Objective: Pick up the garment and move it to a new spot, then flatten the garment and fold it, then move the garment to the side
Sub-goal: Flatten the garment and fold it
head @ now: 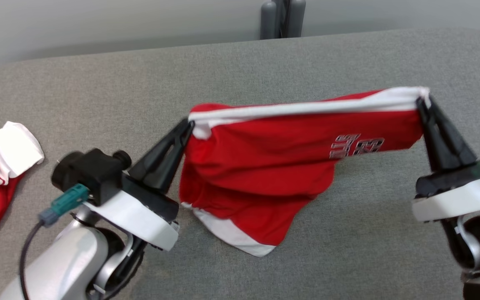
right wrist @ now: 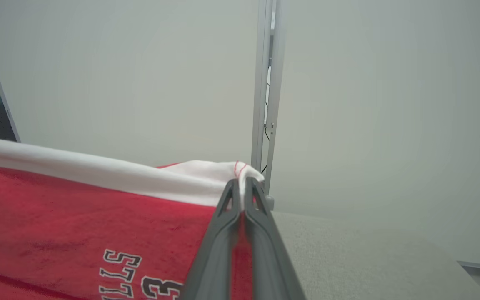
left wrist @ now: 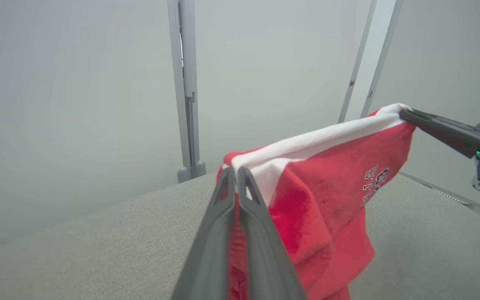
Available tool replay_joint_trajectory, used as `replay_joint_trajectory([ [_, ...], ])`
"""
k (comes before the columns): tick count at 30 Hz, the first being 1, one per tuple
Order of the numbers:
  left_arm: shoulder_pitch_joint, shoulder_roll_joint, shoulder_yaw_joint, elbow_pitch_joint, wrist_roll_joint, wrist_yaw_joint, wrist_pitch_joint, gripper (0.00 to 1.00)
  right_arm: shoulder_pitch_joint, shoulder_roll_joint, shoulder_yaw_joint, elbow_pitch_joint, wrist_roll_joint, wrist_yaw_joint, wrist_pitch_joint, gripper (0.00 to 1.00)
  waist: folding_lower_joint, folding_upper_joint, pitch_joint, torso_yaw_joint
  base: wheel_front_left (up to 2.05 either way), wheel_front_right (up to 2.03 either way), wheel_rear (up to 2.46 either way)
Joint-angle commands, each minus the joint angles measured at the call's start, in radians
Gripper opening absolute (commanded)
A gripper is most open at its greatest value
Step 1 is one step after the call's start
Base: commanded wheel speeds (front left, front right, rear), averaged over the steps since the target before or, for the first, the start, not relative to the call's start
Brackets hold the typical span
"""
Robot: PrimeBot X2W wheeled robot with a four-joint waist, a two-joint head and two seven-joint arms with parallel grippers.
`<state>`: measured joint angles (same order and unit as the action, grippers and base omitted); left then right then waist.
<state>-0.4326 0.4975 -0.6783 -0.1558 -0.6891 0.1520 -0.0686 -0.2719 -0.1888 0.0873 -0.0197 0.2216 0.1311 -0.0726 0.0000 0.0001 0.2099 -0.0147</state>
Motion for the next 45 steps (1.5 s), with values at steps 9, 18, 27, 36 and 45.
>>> replay_joint_trajectory([
  [9, -0.138, 0.098, 0.084, -0.201, 0.066, 0.061, 0.081, 0.0, -0.102, -0.026, -0.066, -0.249, -0.005, -0.001, 0.086, 0.0, 0.0, -0.0001, -0.058, 0.005, 0.0, 0.0, 0.0],
  [18, -0.156, 0.116, 0.108, -0.268, 0.058, 0.088, 0.123, 0.0, -0.087, 0.004, -0.081, -0.309, 0.019, -0.001, 0.144, 0.0, 0.0, -0.0001, -0.054, 0.002, 0.0, 0.0, 0.0],
  [27, -0.241, 0.071, 0.141, -0.224, 0.039, 0.062, 0.073, 0.0, -0.19, -0.004, -0.086, -0.224, 0.07, -0.001, 0.16, 0.0, 0.0, -0.0001, 0.013, 0.01, 0.0, 0.0, 0.0],
  [36, -0.537, -0.05, 0.165, 0.022, 0.015, -0.031, 0.018, 0.0, -0.5, -0.034, -0.039, -0.046, 0.11, -0.001, 0.186, 0.0, 0.0, -0.0001, 0.14, 0.035, 0.0, 0.0, 0.0],
  [45, -0.857, -0.204, 0.17, 0.565, -0.017, -0.133, -0.037, 0.0, -0.923, -0.008, 0.04, 0.39, 0.15, -0.001, 0.133, 0.0, 0.0, -0.0001, 0.201, 0.033, 0.0, 0.0, 0.0],
])
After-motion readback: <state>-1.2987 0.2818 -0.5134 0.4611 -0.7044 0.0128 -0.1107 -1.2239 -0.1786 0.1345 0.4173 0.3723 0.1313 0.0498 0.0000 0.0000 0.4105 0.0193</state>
